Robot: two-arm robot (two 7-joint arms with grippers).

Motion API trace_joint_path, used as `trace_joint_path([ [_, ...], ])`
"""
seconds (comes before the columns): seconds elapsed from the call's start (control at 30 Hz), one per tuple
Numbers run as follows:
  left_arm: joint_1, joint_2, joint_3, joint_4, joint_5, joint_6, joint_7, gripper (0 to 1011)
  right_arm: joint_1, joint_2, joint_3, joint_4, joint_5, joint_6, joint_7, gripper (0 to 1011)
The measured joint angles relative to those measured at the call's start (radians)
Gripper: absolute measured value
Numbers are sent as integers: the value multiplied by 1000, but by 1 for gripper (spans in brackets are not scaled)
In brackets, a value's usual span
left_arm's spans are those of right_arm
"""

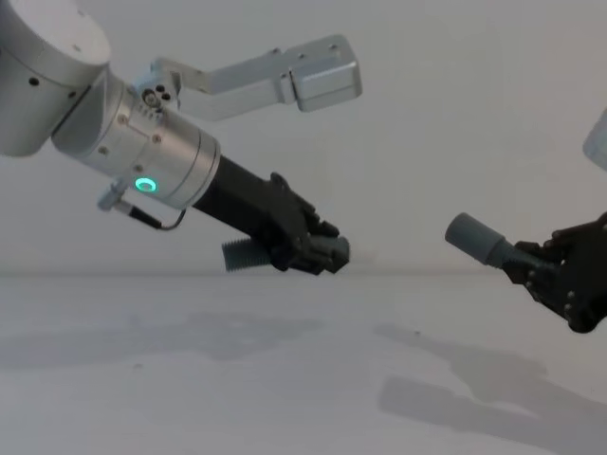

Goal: Use both hands to pick up one end of the pipe from the table, align the ends, and insert them.

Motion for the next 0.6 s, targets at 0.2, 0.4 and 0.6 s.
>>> trace_joint_path([
  [0.2, -39, 10, 28, 4, 53, -85, -13, 349, 19, 38, -20, 5, -68, -60, 10, 149],
  [0.4, -76, 15, 53, 11, 106, -170, -18, 349, 37, 67, -42, 7, -134, -102, 25, 149],
  [0.6, -102, 18, 68, 17, 140, -225, -23, 349, 59, 85, -68, 7, -192, -136, 43, 149],
])
